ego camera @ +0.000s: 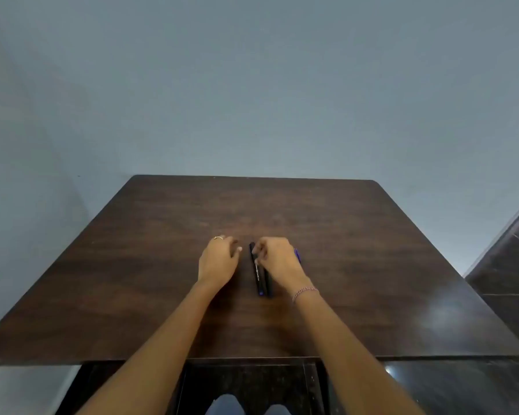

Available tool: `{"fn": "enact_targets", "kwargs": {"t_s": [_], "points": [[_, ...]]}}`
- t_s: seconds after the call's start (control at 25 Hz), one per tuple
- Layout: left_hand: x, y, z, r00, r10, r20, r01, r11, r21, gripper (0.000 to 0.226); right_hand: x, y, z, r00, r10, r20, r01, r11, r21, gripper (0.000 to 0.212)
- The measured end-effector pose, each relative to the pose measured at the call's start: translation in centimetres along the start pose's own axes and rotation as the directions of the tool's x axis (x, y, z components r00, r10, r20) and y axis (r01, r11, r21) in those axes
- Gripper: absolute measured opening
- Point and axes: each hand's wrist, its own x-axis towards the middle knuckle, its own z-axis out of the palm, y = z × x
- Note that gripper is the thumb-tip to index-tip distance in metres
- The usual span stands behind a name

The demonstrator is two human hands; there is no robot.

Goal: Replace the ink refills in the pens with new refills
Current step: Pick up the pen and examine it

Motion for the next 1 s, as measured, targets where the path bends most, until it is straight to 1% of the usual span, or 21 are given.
{"fn": "enact_targets", "kwargs": {"t_s": [0.08, 0.12, 0.2, 0.32, 0.52, 0.6, 0.72, 0.8, 0.88, 1.0], "points": [[0.7, 0.8, -0.5, 0.993, -0.11, -0.033, 0.108, 0.993, -0.041, 0.02, -0.6, 0.1, 1.1, 0.998, 0.056, -0.026, -0.055, 0.998, 0.01, 0.015], [1.2, 1.3, -0.6, 0.989, -0.147, -0.023, 0.146, 0.988, -0.044, 0.016, -0.9, 0.0, 1.8, 0.997, 0.072, -0.012, -0.072, 0.997, -0.009, 0.017], [2.1, 2.2, -0.8, 0.972, -0.231, 0.038, 0.233, 0.97, -0.062, 0.017, -1.3, -0.4, 2.7, 0.996, 0.087, 0.015, -0.086, 0.995, -0.047, 0.023], [2.9, 2.6, -0.6, 0.939, -0.309, 0.15, 0.319, 0.946, -0.049, 0.024, -1.2, -0.4, 3.3, 0.996, 0.084, -0.026, -0.085, 0.994, -0.075, 0.024], [3.9, 3.1, 0.2, 0.888, -0.379, 0.26, 0.403, 0.914, -0.042, 0.031, -1.0, -0.4, 3.9, 0.991, 0.097, -0.092, -0.106, 0.99, -0.097, 0.025], [3.8, 3.5, 0.3, 0.879, -0.4, 0.261, 0.424, 0.905, -0.041, 0.03, -1.0, -0.4, 4.1, 0.99, 0.094, -0.104, -0.104, 0.99, -0.097, 0.027], [3.7, 3.7, 0.6, 0.88, -0.422, 0.218, 0.438, 0.899, -0.028, 0.026, -1.0, -0.7, 4.7, 0.991, 0.105, -0.083, -0.11, 0.992, -0.063, 0.03], [3.7, 3.5, 0.5, 0.874, -0.438, 0.212, 0.453, 0.891, -0.025, 0.023, -1.2, -1.0, 4.8, 0.991, 0.12, -0.062, -0.12, 0.993, 0.004, 0.029], [3.7, 2.8, 0.2, 0.86, -0.461, 0.219, 0.482, 0.874, -0.054, 0.02, -1.3, -1.0, 4.7, 0.986, 0.157, -0.048, -0.148, 0.978, 0.15, 0.03], [3.8, 1.3, -1.0, 0.835, -0.497, 0.236, 0.54, 0.823, -0.177, 0.02, -2.2, -1.2, 4.9, 0.97, 0.23, -0.079, -0.18, 0.899, 0.399, 0.045]]}}
